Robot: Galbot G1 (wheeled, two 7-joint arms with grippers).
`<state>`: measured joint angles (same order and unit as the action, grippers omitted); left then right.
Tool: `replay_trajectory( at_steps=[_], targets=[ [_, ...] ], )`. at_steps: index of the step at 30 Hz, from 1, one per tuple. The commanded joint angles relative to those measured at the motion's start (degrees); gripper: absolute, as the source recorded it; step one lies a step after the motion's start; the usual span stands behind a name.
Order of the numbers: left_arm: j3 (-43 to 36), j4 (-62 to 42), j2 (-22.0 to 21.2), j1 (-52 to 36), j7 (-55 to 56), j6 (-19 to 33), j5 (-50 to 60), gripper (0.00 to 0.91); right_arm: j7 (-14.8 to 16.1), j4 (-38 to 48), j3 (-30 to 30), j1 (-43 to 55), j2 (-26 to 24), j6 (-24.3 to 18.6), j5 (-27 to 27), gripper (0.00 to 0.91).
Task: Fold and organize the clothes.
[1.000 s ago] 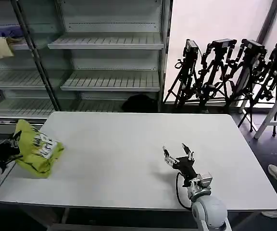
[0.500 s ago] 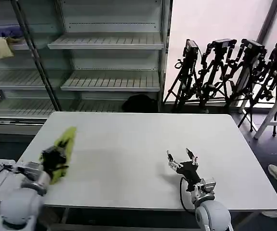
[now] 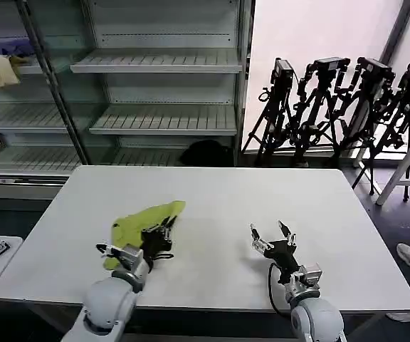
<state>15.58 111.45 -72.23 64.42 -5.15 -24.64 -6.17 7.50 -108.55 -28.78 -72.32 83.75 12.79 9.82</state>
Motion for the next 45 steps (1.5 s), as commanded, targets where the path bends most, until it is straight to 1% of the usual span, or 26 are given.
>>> replay_trajectory(
  at_steps=[1,2,3,4,5,6,7,11,14,16,17,18,20,21,22,24,26,28,30,34,38,39,40,41,43,45],
  targets=[
    [-17.0,-2.4,-2.8,-5.3,2.0,0.1,-1.4,0.020,-0.1,-0.8,0.1,-0.1,0.2,0.5,-0.4,0.907],
    [-17.5,-2.6,-2.8,-5.5,2.0,0.1,-1.1,0.020,-0.1,-1.0,0.2,-0.1,0.3,0.6,-0.4,0.907],
    [-18.7,-3.0,-2.9,-5.6,1.9,0.1,-0.6,0.060,-0.1,-1.4,0.2,-0.1,0.3,0.7,-0.4,0.907],
    [-18.8,-3.3,-3.0,-5.7,1.9,0.2,-0.2,0.131,0.0,-1.4,0.2,-0.1,0.3,0.8,-0.4,0.907],
    [-19.1,-3.7,-3.1,-5.8,2.0,0.2,0.1,0.423,0.1,-1.8,0.1,-0.1,0.3,1.0,-0.3,0.907],
    [-19.1,-4.0,-3.3,-5.7,2.0,0.5,0.6,0.756,0.2,-2.2,0.1,-0.2,0.2,1.1,-0.2,0.907],
    [-18.9,-4.2,-3.4,-5.5,2.0,0.9,0.9,0.907,0.3,-2.6,0.2,-0.3,0.2,1.3,0.0,0.907],
    [-17.6,-3.6,-3.0,-4.8,2.0,1.3,0.8,0.907,0.8,-3.8,1.1,-0.4,0.3,2.2,0.3,0.907],
    [-16.0,-2.9,-2.3,-4.8,2.0,1.4,-0.2,0.907,1.2,-5.0,1.9,-0.1,0.9,4.0,1.7,0.907],
    [-14.8,-2.0,-1.7,-4.9,2.3,1.4,-1.0,0.907,1.5,-6.6,2.8,0.0,1.0,7.5,5.0,0.907],
    [-14.2,-1.7,-1.4,-4.8,2.3,1.4,-1.4,0.907,1.8,-6.8,3.1,0.1,1.0,8.3,5.5,0.907],
    [-12.9,-1.1,-1.1,-4.8,2.3,1.4,-1.7,0.907,2.1,-7.4,3.5,0.1,1.1,10.9,6.7,0.907],
    [-11.3,-0.6,-0.5,-4.6,2.4,1.4,-1.8,0.907,1.9,-7.5,4.6,-0.4,0.8,13.3,8.1,0.907],
    [-9.9,-0.1,0.4,-4.3,2.5,1.5,-1.8,0.907,1.4,-7.5,5.3,-0.8,0.6,14.1,8.7,0.907],
    [-8.8,0.2,1.0,-3.9,2.4,1.6,-1.8,0.907,-0.1,-7.7,6.0,-1.3,0.7,15.5,10.9,0.907],
    [-6.1,0.7,2.2,-2.9,2.4,2.2,-1.8,0.907,-1.8,-8.0,6.4,-2.6,0.5,18.5,14.9,0.907],
    [-2.9,1.0,2.5,-2.1,2.4,2.2,-2.2,0.907,-3.0,-8.4,6.9,-3.8,0.1,20.4,17.3,0.907],
    [1.7,1.1,2.5,-0.2,2.1,2.7,-2.4,0.907,-3.6,-8.4,7.4,-4.5,0.0,20.4,19.2,0.907],
    [4.7,1.1,2.3,0.7,2.1,3.0,-3.3,0.907,-5.8,-8.3,8.7,-5.4,-0.1,20.5,23.8,0.907],
    [9.4,0.9,2.0,2.8,2.0,3.5,-4.6,0.907,-8.4,-7.3,10.4,-5.6,-0.1,20.5,26.1,0.907],
    [11.7,1.2,2.0,4.6,1.9,4.0,-5.8,0.907,-9.6,-6.9,11.2,-5.4,0.1,20.5,27.1,0.907],
    [12.3,1.4,1.9,5.2,1.9,4.2,-6.1,0.907,-9.8,-7.0,11.4,-5.2,0.0,20.5,27.1,0.776],
    [12.4,1.5,1.9,5.3,1.9,4.3,-6.2,0.907,-10.1,-7.0,11.6,-5.1,0.0,20.5,27.2,0.776],
    [12.7,1.6,1.8,5.9,1.9,4.4,-6.3,0.907,-10.7,-7.0,11.8,-4.9,-0.1,20.5,27.4,0.645],
    [13.1,1.9,1.4,6.5,1.9,4.5,-6.5,0.907,-11.6,-7.0,12.0,-4.6,-0.1,20.6,27.5,0.584],
    [13.5,2.1,1.1,6.9,2.0,4.6,-7.0,0.907,-12.9,-6.8,12.2,-4.4,-0.3,20.6,27.5,0.453]
  ],
)
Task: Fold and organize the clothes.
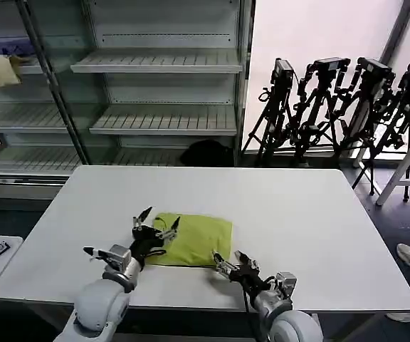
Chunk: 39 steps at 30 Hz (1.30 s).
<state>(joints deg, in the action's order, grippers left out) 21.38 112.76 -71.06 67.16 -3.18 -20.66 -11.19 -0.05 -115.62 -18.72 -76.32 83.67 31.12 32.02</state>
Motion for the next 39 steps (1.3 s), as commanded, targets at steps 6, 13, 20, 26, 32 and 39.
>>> replay_trajectory(
  at_steps=[6,13,20,26,32,39],
  targets=[
    [8.3,1.0,-0.3,4.1,0.0,0.5,-2.6,0.907,-6.0,-0.3,1.5,-0.5,-0.3,2.2,5.2,0.000],
    [8.4,1.0,-0.8,4.0,0.0,0.4,-2.7,0.907,-6.6,-0.5,1.0,-0.5,-0.2,2.2,5.1,0.000],
    [9.5,1.4,-1.1,4.2,0.0,0.5,-3.3,0.907,-6.6,-1.0,-0.9,-0.1,0.2,2.1,5.0,0.000],
    [11.0,1.7,-1.0,5.3,0.0,0.7,-4.0,0.907,-6.0,-1.4,-4.0,-0.2,-0.9,2.1,5.7,0.000],
    [11.6,1.4,-0.9,6.1,-0.2,0.9,-4.2,0.907,-4.5,-2.1,-6.1,-3.1,-2.8,2.1,6.2,0.000],
    [11.6,1.1,-1.1,5.9,-0.2,0.9,-4.2,0.907,-3.1,-2.1,-7.3,-4.5,-3.3,2.0,5.7,0.000]
  ],
)
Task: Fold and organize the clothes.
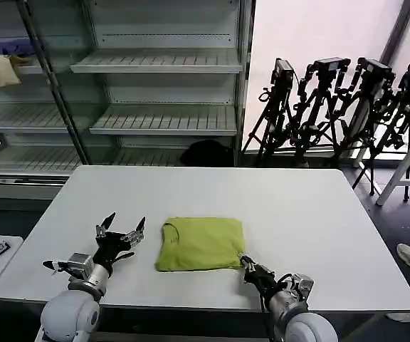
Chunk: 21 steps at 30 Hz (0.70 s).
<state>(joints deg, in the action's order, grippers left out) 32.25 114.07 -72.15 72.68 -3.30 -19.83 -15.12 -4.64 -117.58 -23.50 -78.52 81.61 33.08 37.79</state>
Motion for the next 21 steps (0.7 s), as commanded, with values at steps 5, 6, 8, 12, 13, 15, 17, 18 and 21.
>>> replay_trajectory(
  at_steps=[5,6,8,12,13,15,17,18,21],
  targets=[
    [1.6,-0.5,0.0,0.5,-0.1,0.2,-1.0,0.907,3.6,-0.8,-2.0,-1.7,-0.3,-1.4,-11.4,0.907],
    [1.9,-0.3,0.0,0.5,-0.1,0.1,-1.4,0.907,3.5,-1.0,-1.9,-1.6,-0.2,-1.8,-14.0,0.907],
    [3.0,0.1,0.3,0.4,-0.1,-0.1,-3.7,0.907,3.7,-2.3,-2.1,-1.7,-0.2,-2.8,-17.5,0.907],
    [5.7,1.4,1.7,-0.5,-0.1,-1.1,-7.3,0.907,3.8,-5.2,-4.6,-2.1,-1.8,-4.3,-26.5,0.907],
    [5.9,1.5,1.8,-0.6,-0.1,-1.3,-7.7,0.907,3.8,-5.4,-5.1,-2.1,-2.1,-4.2,-27.2,0.907],
    [7.3,1.6,3.0,-1.2,-0.1,-1.9,-8.2,0.907,3.8,-5.7,-8.6,-2.4,-3.9,-7.0,-33.2,0.907],
    [7.6,1.2,3.8,-1.4,-0.2,-2.1,-8.3,0.907,3.9,-6.0,-11.3,-2.7,-5.1,-7.6,-34.0,0.907],
    [7.8,1.1,4.0,-1.4,-0.3,-2.2,-8.3,0.907,3.9,-6.1,-11.9,-2.8,-5.6,-7.8,-33.8,0.907],
    [7.9,0.0,4.2,-1.4,-0.4,-2.1,-8.3,0.907,4.1,-5.4,-15.7,-3.3,-7.4,-8.8,-33.2,0.907]
  ],
)
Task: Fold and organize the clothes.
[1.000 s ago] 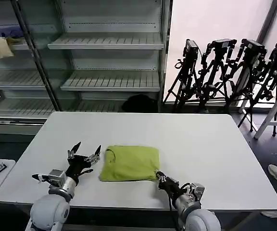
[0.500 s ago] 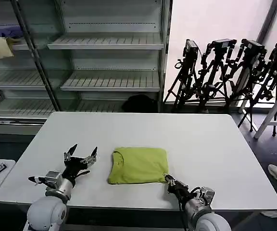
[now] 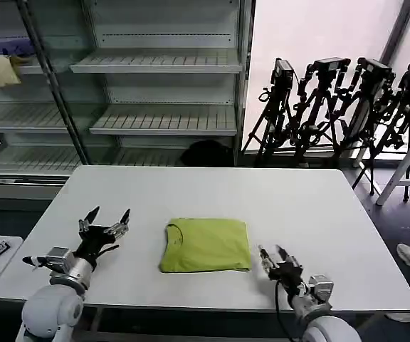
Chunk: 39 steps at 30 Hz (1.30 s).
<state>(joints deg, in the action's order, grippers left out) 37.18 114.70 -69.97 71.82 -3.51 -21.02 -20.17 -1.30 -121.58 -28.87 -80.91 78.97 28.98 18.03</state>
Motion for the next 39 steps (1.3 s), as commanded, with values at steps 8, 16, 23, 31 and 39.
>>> replay_trajectory(
  at_steps=[8,16,23,31,39],
  targets=[
    [2.7,-1.8,1.9,-0.3,-1.0,-0.8,-3.2,0.907,1.7,2.2,-15.3,-1.2,-7.9,-5.7,-8.9,0.907],
    [2.1,-1.6,2.7,1.4,-1.2,-0.4,-3.1,0.907,2.0,0.6,-14.5,-0.4,-8.3,-3.0,-5.7,0.907],
    [1.5,-2.5,3.0,1.6,-0.9,2.1,-3.2,0.907,2.5,0.7,-14.2,0.0,-8.8,-3.0,-5.6,0.907],
    [-0.5,-3.6,3.8,2.3,1.5,6.9,-3.7,0.907,2.8,0.6,-13.7,0.0,-9.1,-3.0,-5.5,0.907],
    [-1.5,-3.1,5.2,2.7,3.2,5.9,-3.6,0.907,3.2,0.5,-13.0,0.2,-9.2,-2.3,-5.8,0.907]
  ],
)
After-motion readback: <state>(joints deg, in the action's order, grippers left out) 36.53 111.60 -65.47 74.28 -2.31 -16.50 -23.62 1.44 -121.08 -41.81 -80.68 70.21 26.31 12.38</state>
